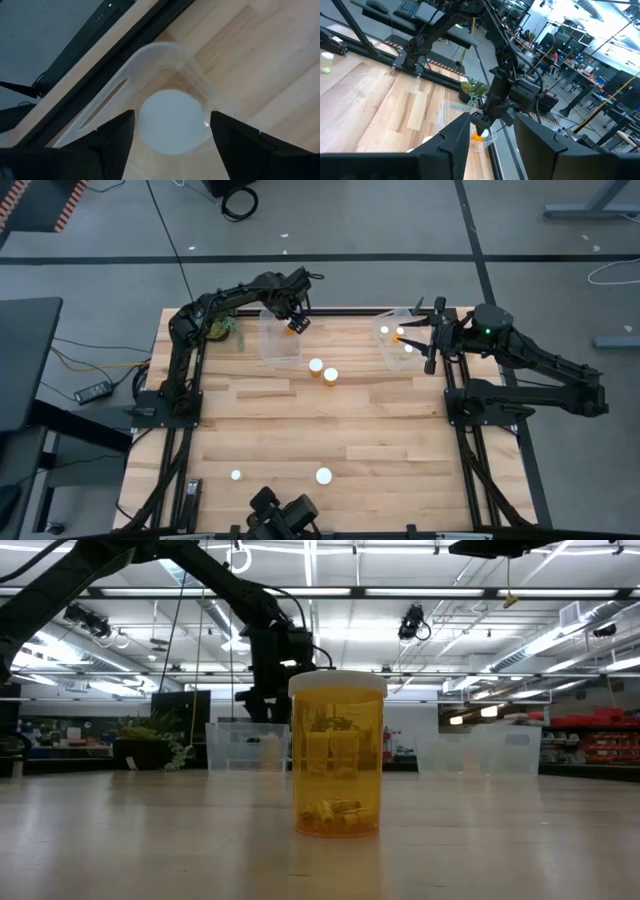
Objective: Pick and place medicine bottles into bin by pill shape (circle, oval)
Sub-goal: Put the big pill bottle into the left transparent bin
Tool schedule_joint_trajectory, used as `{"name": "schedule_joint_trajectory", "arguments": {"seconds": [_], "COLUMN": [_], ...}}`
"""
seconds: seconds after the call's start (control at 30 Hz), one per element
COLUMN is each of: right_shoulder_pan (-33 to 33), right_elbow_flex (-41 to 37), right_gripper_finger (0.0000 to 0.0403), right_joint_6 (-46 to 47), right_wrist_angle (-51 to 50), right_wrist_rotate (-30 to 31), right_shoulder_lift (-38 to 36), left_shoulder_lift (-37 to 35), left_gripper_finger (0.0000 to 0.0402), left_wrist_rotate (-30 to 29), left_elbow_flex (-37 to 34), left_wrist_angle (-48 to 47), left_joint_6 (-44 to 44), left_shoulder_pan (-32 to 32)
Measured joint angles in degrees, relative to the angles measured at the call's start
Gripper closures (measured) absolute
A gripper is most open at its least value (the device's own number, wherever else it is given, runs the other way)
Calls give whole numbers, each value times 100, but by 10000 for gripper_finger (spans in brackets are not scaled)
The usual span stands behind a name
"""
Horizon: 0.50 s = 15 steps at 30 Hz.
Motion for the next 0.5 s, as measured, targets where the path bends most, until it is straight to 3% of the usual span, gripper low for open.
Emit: {"name": "schedule_joint_trajectory", "arguments": {"seconds": [0.3, 0.5], "right_shoulder_pan": [0, 0], "right_elbow_flex": [0, 0], "right_gripper_finger": [242, 242], "right_joint_6": [0, 0], "right_wrist_angle": [0, 0], "right_wrist_rotate": [0, 0], "right_shoulder_lift": [1, -1], "left_shoulder_lift": [-13, -13], "left_gripper_finger": [131, 131], "left_wrist_rotate": [5, 17], "left_elbow_flex": [851, 887], "left_wrist_angle": [-416, -548], "left_joint_6": [260, 1127], "left_shoulder_pan": [-439, -1046]}}
